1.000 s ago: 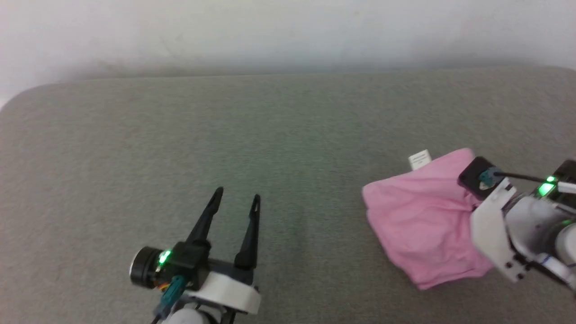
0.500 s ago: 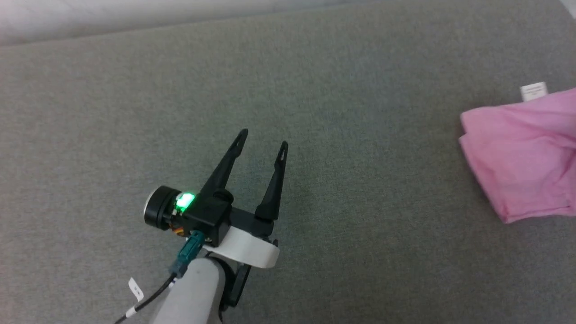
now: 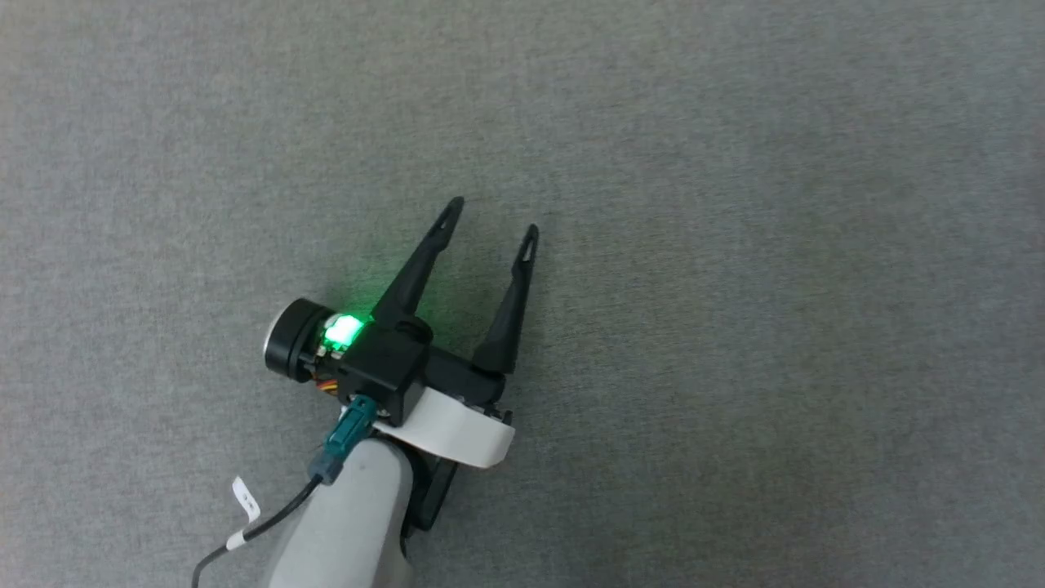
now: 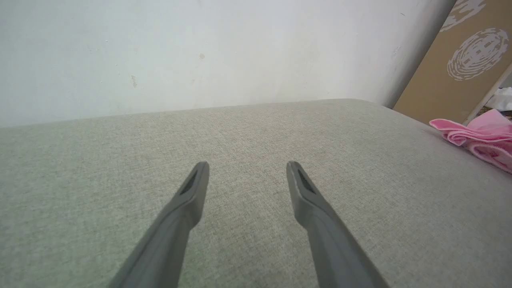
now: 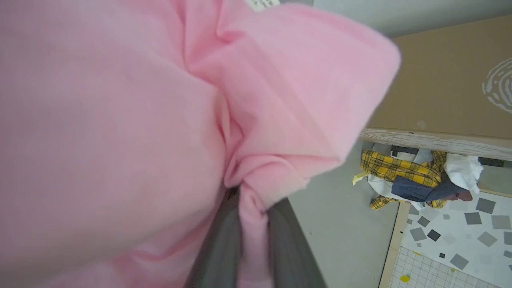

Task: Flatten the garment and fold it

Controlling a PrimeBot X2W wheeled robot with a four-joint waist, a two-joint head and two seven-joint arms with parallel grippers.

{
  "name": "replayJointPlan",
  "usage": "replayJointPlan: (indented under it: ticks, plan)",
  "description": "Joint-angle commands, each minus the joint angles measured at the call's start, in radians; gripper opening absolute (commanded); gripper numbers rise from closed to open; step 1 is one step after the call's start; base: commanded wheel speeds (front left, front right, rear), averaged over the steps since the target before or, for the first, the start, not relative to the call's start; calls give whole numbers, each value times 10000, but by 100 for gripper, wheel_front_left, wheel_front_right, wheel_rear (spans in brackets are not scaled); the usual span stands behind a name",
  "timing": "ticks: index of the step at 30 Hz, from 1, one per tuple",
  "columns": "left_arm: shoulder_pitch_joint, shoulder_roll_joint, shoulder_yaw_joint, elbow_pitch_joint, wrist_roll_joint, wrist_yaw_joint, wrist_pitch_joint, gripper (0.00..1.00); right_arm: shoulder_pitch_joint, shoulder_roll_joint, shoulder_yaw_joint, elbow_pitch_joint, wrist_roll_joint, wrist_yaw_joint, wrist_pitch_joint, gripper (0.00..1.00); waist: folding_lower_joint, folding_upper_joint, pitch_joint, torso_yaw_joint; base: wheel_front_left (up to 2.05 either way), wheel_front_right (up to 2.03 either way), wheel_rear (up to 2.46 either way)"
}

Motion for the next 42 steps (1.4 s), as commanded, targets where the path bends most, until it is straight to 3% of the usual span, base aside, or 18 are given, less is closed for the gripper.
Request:
replayJointPlan:
  ticks: [1, 3, 4, 5, 15, 24, 34, 42]
  plan:
    - [-104, 9, 28, 34, 89, -55, -47, 100, -176, 123, -199, 197, -203, -23, -194, 0, -2, 0, 288, 264, 0, 0, 0]
    - [-115, 8, 35, 60, 84, -64, -47, 100, -291, 221, -396, 476, -365, -23, -388, 0, -2, 0, 268, 311, 0, 0, 0]
    - [-109, 8, 44, 73, 73, -57, -47, 100, -350, 267, -467, 571, -454, -23, -500, 35, -2, 0, 223, 325, 0, 0, 0]
    - [-94, 7, 59, 79, 58, -42, -47, 100, -402, 320, -537, 647, -546, -23, -583, 100, -2, 0, 161, 325, 0, 0, 0]
    - [316, 4, 200, 251, -54, 83, -47, 100, -745, 654, -1004, 746, -918, -23, -911, 100, -2, 0, -1101, 228, 0, 0, 0]
    - [1587, 12, 969, 177, -307, 302, -47, 100, -855, 1438, -1165, -638, -729, -23, -1578, 100, -2, 0, -3245, 250, 0, 0, 0]
    - [2612, 63, 2332, -267, -617, 401, -47, 100, -54, 3085, -906, -3537, -326, -23, -2591, 100, -2, 0, -4637, 630, 0, 0, 0]
    - [2989, 38, 2932, -319, -761, 458, -47, 100, 1512, 5089, -1480, -5269, -316, -23, -3432, 100, -2, 0, -5058, 1034, 0, 0, 0]
